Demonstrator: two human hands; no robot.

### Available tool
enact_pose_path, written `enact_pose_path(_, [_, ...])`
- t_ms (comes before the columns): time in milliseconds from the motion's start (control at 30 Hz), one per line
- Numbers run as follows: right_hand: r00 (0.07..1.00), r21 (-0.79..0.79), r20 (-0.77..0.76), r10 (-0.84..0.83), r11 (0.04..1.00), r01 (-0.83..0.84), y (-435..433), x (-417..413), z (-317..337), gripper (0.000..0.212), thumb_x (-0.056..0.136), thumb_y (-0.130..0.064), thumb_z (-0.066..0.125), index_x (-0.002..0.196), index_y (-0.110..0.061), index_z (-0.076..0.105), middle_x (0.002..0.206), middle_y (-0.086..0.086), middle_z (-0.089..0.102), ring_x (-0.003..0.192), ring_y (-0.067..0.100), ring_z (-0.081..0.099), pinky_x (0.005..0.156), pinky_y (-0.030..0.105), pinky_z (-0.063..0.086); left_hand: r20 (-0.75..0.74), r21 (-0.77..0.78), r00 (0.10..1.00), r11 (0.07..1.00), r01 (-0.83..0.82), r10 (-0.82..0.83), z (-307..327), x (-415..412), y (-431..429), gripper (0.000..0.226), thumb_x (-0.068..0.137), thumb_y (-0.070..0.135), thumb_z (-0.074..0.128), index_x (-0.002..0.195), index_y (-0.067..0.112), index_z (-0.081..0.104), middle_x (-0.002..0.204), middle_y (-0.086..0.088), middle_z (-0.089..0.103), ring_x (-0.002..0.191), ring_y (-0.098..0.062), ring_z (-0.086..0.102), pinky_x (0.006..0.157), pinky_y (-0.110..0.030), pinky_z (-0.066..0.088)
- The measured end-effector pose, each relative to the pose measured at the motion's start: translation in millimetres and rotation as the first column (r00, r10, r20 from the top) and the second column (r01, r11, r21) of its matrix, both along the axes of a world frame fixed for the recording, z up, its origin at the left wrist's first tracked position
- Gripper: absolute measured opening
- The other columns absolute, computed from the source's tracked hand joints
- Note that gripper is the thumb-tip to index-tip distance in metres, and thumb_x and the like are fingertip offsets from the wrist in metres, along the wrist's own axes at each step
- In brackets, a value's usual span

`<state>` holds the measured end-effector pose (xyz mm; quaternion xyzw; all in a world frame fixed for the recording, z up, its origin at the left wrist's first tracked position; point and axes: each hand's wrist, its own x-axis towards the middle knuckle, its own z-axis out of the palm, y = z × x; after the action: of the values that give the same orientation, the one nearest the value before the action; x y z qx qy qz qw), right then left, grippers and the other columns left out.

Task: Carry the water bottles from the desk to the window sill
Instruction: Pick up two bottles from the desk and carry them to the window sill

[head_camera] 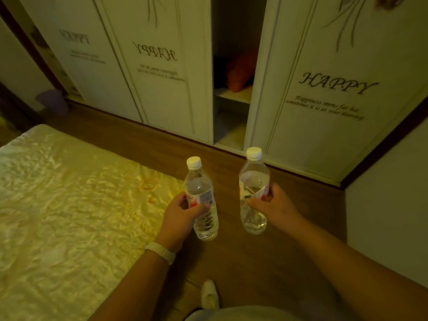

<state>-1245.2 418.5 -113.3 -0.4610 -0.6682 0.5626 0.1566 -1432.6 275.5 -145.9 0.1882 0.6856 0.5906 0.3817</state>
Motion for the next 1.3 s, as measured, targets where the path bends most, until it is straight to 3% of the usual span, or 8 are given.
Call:
enact_pose_path(100, [0.999,0.024,-0.011,-0.038,0.999,0.038,37,-39,9,0.060,0.082,-0.028,0.077,0.133,-0.022,0.047,0.120,-0.006,0.060,0.113,0.018,0.059,0.086,0.031,0.052,-0.002,0.032,0.999,0.999,0.041,-0.041,12,-43,39,0.035,0.078,0.000,0.078,0.110,0.009,0.068,0.099,-0.007,0.076,0.081,-0.011,0.074,0.060,-0.018,0.054])
enact_pose_path(200, [0.998,0.040,-0.027,-0.064,0.997,0.065,68,-70,19,0.064,0.080,-0.029,0.078,0.137,-0.023,0.047,0.128,-0.002,0.060,0.118,0.020,0.058,0.092,0.036,0.051,-0.041,0.033,0.998,0.998,0.057,-0.055,19,-78,71,0.036,0.076,0.003,0.080,0.110,0.012,0.070,0.100,-0.006,0.077,0.087,-0.016,0.075,0.065,-0.024,0.055])
enact_pose_path(400, [0.995,0.054,-0.082,-0.064,0.996,0.068,137,-123,22,0.059,0.082,-0.031,0.077,0.133,-0.025,0.049,0.124,-0.003,0.062,0.112,0.017,0.060,0.085,0.030,0.052,-0.042,0.042,0.998,0.998,0.041,-0.040,25,-135,141,0.035,0.075,0.004,0.081,0.106,0.017,0.071,0.095,-0.001,0.077,0.085,-0.014,0.074,0.067,-0.025,0.055])
enact_pose_path(533, [0.994,0.007,-0.081,-0.067,0.998,0.067,193,-158,4,0.062,0.079,-0.030,0.079,0.133,-0.024,0.049,0.126,-0.001,0.062,0.116,0.021,0.060,0.097,0.044,0.052,-0.023,0.034,0.999,0.999,0.024,-0.023,20,-163,193,0.036,0.076,-0.001,0.079,0.108,0.012,0.070,0.097,-0.004,0.077,0.086,-0.017,0.074,0.067,-0.025,0.056])
enact_pose_path(633, [0.996,-0.017,-0.082,-0.033,0.999,0.032,245,-186,-9,0.066,0.078,-0.030,0.079,0.136,-0.023,0.047,0.127,-0.001,0.060,0.116,0.022,0.059,0.094,0.040,0.052,-0.036,0.012,0.999,1.000,-0.012,0.012,16,-183,239,0.036,0.077,0.000,0.078,0.109,0.010,0.068,0.096,-0.006,0.076,0.080,-0.012,0.074,0.061,-0.020,0.055])
enact_pose_path(733, [0.998,-0.010,-0.066,0.005,1.000,-0.005,302,-210,-14,0.066,0.080,-0.030,0.078,0.137,-0.022,0.046,0.126,0.000,0.058,0.116,0.023,0.057,0.087,0.034,0.049,-0.029,-0.016,0.997,0.998,-0.067,0.067,12,-200,286,0.041,0.076,0.004,0.080,0.114,0.010,0.067,0.103,-0.009,0.076,0.092,-0.021,0.074,0.072,-0.031,0.059])
enact_pose_path(967, [0.989,-0.007,-0.048,0.139,0.990,-0.140,425,-271,-7,0.068,0.079,-0.035,0.078,0.138,-0.023,0.045,0.131,0.002,0.057,0.123,0.027,0.055,0.103,0.047,0.047,-0.032,-0.029,0.978,0.978,-0.206,0.205,24,-243,379,0.039,0.076,0.000,0.079,0.112,0.011,0.068,0.104,-0.011,0.076,0.095,-0.027,0.074,0.082,-0.039,0.058])
enact_pose_path(1300, [0.935,-0.030,-0.081,0.347,0.936,-0.350,492,-395,-7,0.051,0.078,-0.030,0.079,0.119,-0.031,0.050,0.107,-0.010,0.060,0.102,0.015,0.059,0.081,0.030,0.046,-0.023,-0.053,0.939,0.937,-0.344,0.343,16,-330,422,0.059,0.062,0.025,0.087,0.118,0.017,0.068,0.110,-0.006,0.075,0.102,-0.026,0.072,0.094,-0.053,0.056])
